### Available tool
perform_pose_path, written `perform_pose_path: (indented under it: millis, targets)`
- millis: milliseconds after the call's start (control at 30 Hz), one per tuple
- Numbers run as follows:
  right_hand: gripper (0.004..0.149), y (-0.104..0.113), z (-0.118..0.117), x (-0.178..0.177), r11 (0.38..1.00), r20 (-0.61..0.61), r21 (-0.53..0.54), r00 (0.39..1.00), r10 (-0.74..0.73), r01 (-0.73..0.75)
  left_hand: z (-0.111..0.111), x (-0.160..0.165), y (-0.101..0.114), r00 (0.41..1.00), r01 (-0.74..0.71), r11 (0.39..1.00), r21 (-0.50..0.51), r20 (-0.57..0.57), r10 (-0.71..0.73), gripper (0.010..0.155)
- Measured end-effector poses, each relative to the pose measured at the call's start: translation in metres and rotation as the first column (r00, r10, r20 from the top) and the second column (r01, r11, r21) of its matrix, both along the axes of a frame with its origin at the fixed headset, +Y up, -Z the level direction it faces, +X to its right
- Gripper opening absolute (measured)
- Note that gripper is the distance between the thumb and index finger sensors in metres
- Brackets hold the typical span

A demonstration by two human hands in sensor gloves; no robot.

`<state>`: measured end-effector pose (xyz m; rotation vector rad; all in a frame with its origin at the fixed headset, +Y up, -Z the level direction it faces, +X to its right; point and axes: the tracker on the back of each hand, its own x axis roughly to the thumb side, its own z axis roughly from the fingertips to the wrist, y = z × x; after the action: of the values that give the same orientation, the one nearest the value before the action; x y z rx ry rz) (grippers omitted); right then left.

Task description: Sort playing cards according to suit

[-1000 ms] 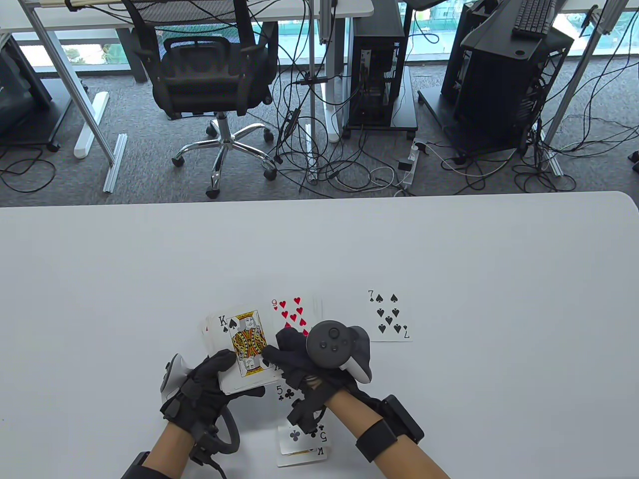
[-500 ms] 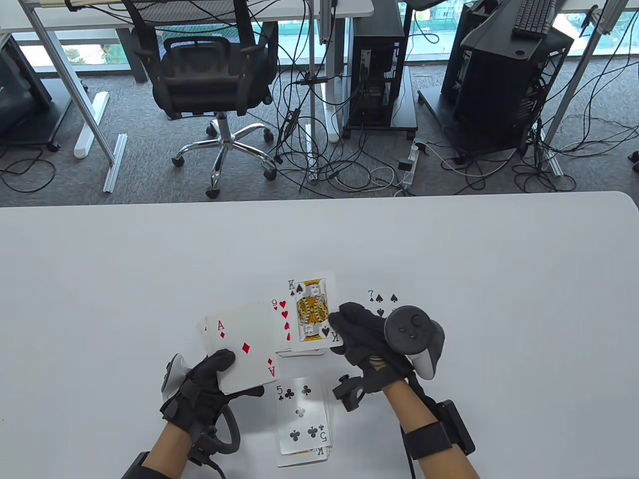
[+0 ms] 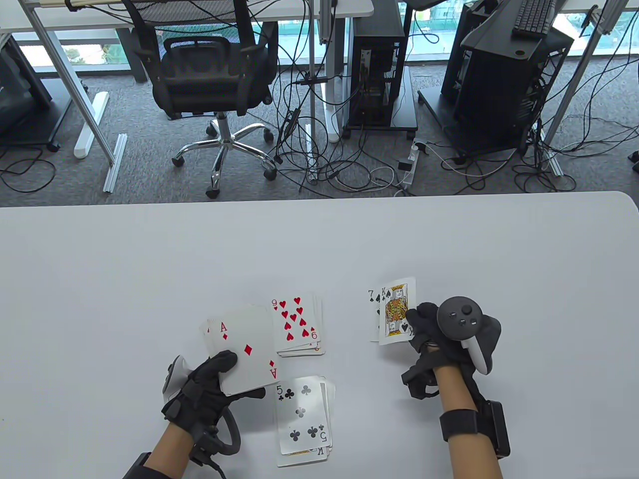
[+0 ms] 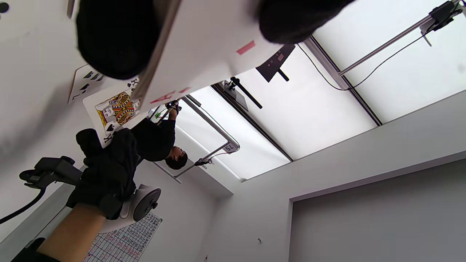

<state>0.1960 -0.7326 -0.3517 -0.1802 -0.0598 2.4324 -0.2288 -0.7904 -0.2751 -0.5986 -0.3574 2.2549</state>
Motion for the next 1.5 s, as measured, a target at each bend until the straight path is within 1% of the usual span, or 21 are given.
perform_pose_path:
  millis: [133,233,300,333,400,500,633,667,733,833,967,1033,1133,1167,1200,1233,1300,1400,1500]
  targets:
    - [0.04,-0.015,-0.021,-0.005,0.991,0.019,-0.086,0.994,0.104,-0.102,-0.001,-0.001,0.0,1.0,0.012,1.0,0.005,-0.004,-0.012,0.058]
    - [0.041,-0.022,-0.033,-0.011,0.953,0.008,-0.159,0.965,0.264,-0.259,-0.001,-0.001,-0.001,1.0,0.016,1.0,0.001,-0.004,-0.016,0.058]
    - [0.043,-0.026,-0.037,-0.015,0.918,-0.014,-0.187,0.936,0.353,-0.349,-0.001,-0.001,-0.001,1.0,0.021,1.0,0.0,-0.003,-0.021,0.058]
    - [0.043,-0.028,-0.038,-0.018,0.891,-0.028,-0.193,0.91,0.413,-0.411,-0.001,-0.002,-0.001,1.0,0.024,1.0,0.0,-0.003,-0.024,0.058]
    - [0.045,-0.03,-0.039,-0.022,0.859,-0.036,-0.186,0.877,0.48,-0.477,-0.001,-0.002,-0.001,1.0,0.028,1.0,0.001,-0.001,-0.028,0.058]
    - [0.046,-0.031,-0.041,-0.028,0.805,-0.059,-0.18,0.823,0.565,-0.565,-0.001,-0.001,-0.002,1.0,0.029,1.0,-0.002,0.003,-0.029,0.058]
    - [0.052,-0.032,-0.039,-0.036,0.714,-0.094,-0.175,0.733,0.674,-0.678,-0.001,-0.001,-0.002,1.0,0.03,1.0,-0.005,0.006,-0.03,0.058]
    - [0.053,-0.031,-0.038,-0.037,0.703,-0.1,-0.174,0.722,0.684,-0.69,-0.001,-0.001,-0.002,1.0,0.03,1.0,-0.005,0.006,-0.03,0.058]
    - [0.053,-0.029,-0.036,-0.039,0.702,-0.096,-0.158,0.718,0.689,-0.694,-0.001,-0.001,-0.002,1.0,0.028,1.0,-0.004,0.006,-0.028,0.058]
    - [0.054,-0.018,-0.033,-0.043,0.738,-0.074,-0.105,0.746,0.662,-0.666,-0.002,0.0,-0.002,1.0,0.027,1.0,-0.003,0.007,-0.027,0.058]
    - [0.055,0.004,-0.023,-0.065,0.822,-0.115,0.064,0.814,0.569,-0.565,-0.001,0.0,-0.003,1.0,0.028,1.0,-0.008,0.009,-0.027,0.058]
    - [0.056,0.014,-0.011,-0.085,0.887,-0.187,0.17,0.869,0.457,-0.43,-0.001,0.0,-0.003,0.999,0.03,0.999,-0.011,0.011,-0.03,0.058]
    - [0.057,0.022,0.006,-0.111,0.953,-0.322,0.234,0.909,0.263,-0.193,-0.001,0.0,-0.002,1.0,0.029,1.0,-0.01,0.011,-0.029,0.058]
    - [0.058,0.024,0.014,-0.124,0.967,-0.378,0.237,0.908,0.182,-0.095,-0.001,0.0,-0.002,1.0,0.03,1.0,-0.01,0.011,-0.029,0.058]
    - [0.06,0.024,0.019,-0.133,0.973,-0.416,0.229,0.9,0.134,-0.039,-0.001,0.0,-0.002,1.0,0.03,1.0,-0.01,0.011,-0.029,0.058]
    - [0.061,0.025,0.027,-0.146,0.978,-0.474,0.209,0.878,0.073,0.031,-0.001,0.0,-0.002,1.0,0.029,1.0,-0.01,0.011,-0.029,0.059]
    - [0.065,0.024,0.038,-0.166,0.981,-0.549,0.169,0.836,0.013,0.096,-0.001,0.0,-0.002,1.0,0.03,1.0,-0.01,0.011,-0.029,0.059]
    - [0.073,0.022,0.053,-0.193,0.981,-0.622,0.148,0.783,-0.005,0.123,0.0,0.0,-0.002,0.999,0.041,0.999,-0.017,0.017,-0.04,0.059]
    - [0.078,0.02,0.06,-0.209,0.976,-0.629,0.178,0.777,0.016,0.125,0.001,0.001,-0.001,0.999,0.044,0.999,-0.01,0.024,-0.043,0.059]
